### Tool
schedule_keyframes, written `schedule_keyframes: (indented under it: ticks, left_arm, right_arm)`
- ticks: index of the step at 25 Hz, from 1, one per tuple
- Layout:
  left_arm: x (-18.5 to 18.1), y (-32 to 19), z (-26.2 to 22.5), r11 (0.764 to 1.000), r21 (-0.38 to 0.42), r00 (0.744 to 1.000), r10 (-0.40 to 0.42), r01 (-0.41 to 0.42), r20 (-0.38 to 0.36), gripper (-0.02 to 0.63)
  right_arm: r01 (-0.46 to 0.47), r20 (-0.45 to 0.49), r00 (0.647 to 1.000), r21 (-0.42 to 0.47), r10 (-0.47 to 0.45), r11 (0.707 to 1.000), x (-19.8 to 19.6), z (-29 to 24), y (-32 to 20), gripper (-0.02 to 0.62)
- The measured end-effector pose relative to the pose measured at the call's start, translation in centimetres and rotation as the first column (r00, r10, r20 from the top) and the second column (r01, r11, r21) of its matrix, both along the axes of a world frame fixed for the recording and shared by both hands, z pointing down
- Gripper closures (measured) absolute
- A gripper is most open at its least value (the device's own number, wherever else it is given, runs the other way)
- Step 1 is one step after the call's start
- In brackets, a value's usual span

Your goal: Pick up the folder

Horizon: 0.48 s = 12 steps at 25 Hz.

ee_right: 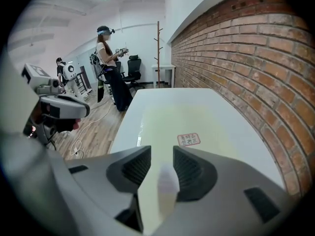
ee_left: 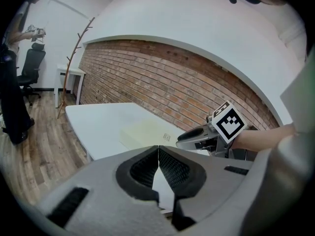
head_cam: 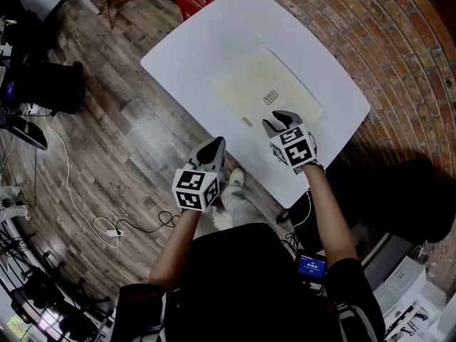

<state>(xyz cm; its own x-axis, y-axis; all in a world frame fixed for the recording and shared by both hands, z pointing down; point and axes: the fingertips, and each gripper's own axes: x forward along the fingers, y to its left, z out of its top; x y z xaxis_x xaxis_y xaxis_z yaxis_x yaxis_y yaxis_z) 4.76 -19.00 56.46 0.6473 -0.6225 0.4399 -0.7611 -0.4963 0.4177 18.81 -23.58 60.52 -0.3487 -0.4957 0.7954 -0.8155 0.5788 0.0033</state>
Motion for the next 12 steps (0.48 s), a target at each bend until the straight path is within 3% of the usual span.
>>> schedule_keyframes:
  ticks: [6, 12]
  left_arm:
    - [1.0, 0.5, 1.0, 1.0, -0.028, 1.0, 0.003, -0.004, -0.021, 0.586]
    - [1.5, 0.9, 1.9, 0.999, -0.054, 0.999, -0.003, 0.001, -0.032, 0.586]
  right_arm:
    - [-0.011, 0.018, 1.0, -0.055, 0.012, 0.998, 0.5, 1.5, 0.0, 0.368]
    - [0.002, -0.031, 1.0, -0.047, -0.003, 0.999, 1.7, 2.2, -0.8, 0.334]
